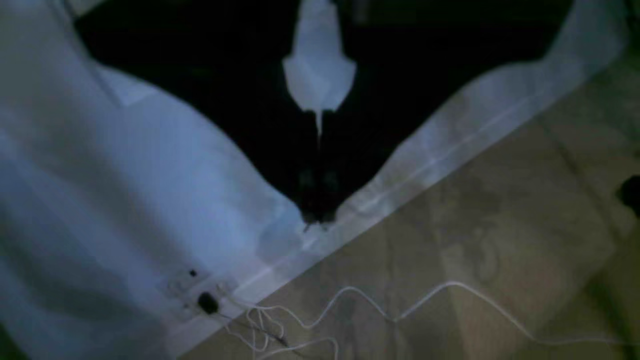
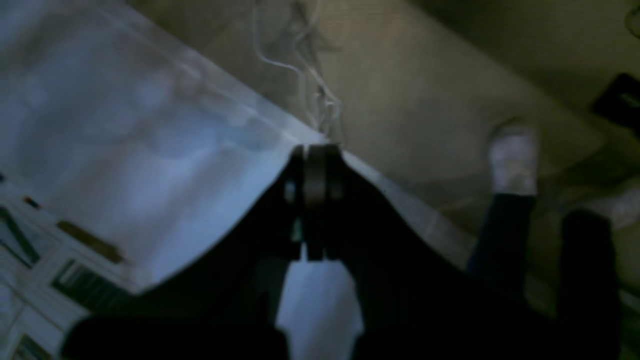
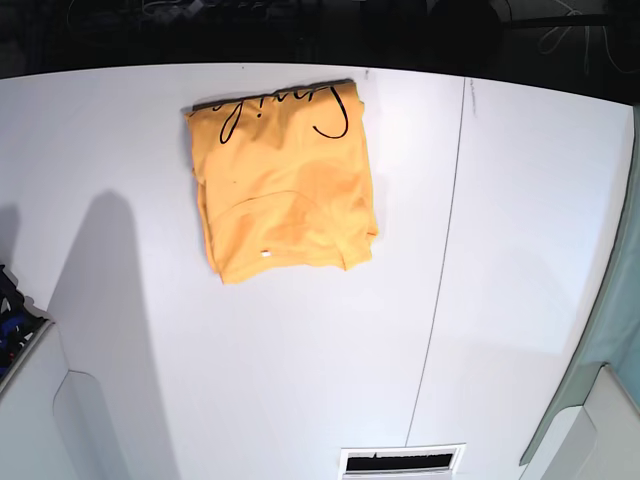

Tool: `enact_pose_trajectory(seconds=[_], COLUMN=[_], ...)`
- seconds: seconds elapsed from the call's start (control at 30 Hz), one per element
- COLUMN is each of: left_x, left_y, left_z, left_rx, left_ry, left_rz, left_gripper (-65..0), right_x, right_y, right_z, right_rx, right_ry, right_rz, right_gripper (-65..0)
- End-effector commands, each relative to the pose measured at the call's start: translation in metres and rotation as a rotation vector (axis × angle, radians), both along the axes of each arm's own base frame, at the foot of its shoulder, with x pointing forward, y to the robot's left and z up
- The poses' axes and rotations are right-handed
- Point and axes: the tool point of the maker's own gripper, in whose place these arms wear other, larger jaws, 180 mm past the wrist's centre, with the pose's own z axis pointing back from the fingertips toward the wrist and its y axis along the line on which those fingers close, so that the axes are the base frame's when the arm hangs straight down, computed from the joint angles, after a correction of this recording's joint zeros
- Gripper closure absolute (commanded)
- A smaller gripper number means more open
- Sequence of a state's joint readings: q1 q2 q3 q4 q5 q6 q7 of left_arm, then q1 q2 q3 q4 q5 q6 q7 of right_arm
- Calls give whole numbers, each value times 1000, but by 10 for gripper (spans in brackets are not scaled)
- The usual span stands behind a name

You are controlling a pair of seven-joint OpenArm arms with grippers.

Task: Layout the t-shirt on the table in an organized manner, then fold the t-shirt properly

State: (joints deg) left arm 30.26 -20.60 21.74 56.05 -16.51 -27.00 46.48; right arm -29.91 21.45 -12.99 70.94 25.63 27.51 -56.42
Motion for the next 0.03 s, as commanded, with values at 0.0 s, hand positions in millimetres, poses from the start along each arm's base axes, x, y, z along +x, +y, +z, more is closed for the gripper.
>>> enact_pose_trajectory(seconds=[0.0], left_x=[3], left_y=[-6], left_z=[-2], left_rx=[-11], left_ry=[4], left_rz=[6], left_gripper=[0], right_x=[-1], right_y=[-1], right_z=[0], right_rx=[0], right_ry=[12], right_rz=[0], right_gripper=[0])
